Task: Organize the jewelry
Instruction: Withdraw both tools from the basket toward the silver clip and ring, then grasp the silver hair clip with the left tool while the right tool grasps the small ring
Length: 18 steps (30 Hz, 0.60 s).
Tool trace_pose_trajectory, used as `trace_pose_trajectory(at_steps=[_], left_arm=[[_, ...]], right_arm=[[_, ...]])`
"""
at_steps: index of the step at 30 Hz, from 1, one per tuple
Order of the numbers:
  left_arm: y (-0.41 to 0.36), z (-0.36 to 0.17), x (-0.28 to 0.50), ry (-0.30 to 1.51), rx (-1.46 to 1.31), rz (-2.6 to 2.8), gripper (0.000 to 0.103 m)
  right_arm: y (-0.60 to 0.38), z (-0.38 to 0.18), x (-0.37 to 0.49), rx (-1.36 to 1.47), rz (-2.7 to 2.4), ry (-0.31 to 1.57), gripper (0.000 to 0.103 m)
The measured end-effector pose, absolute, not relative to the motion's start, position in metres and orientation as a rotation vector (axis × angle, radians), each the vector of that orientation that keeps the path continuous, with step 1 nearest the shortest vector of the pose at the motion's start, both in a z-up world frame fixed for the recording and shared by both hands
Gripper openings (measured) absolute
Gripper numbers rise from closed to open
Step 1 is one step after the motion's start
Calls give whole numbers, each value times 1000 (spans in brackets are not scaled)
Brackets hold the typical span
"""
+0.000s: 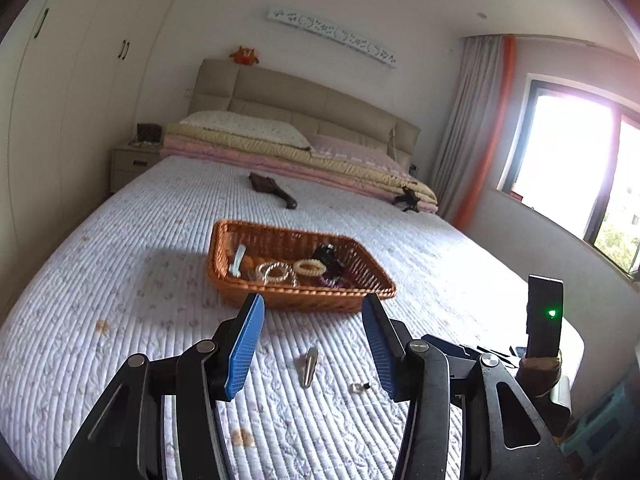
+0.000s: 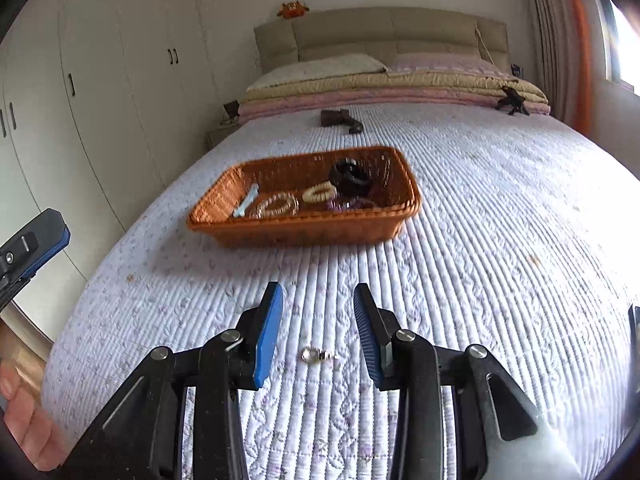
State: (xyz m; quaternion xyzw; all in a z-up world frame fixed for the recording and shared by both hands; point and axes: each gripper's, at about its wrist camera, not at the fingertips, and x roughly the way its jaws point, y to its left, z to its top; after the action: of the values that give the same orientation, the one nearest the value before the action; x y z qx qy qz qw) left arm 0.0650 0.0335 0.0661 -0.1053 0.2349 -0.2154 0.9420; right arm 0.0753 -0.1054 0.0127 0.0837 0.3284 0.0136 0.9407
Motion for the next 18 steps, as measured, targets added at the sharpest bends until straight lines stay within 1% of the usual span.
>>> trace_pose_trajectory(at_steps=[7, 18], left_arm=[[24, 27, 82, 570, -207, -433, 52], [4, -22, 130, 780, -205, -478, 52]], right_arm=[[-103, -26, 87, 182, 25, 749, 39], [-89, -59, 99, 123, 30, 855, 39]])
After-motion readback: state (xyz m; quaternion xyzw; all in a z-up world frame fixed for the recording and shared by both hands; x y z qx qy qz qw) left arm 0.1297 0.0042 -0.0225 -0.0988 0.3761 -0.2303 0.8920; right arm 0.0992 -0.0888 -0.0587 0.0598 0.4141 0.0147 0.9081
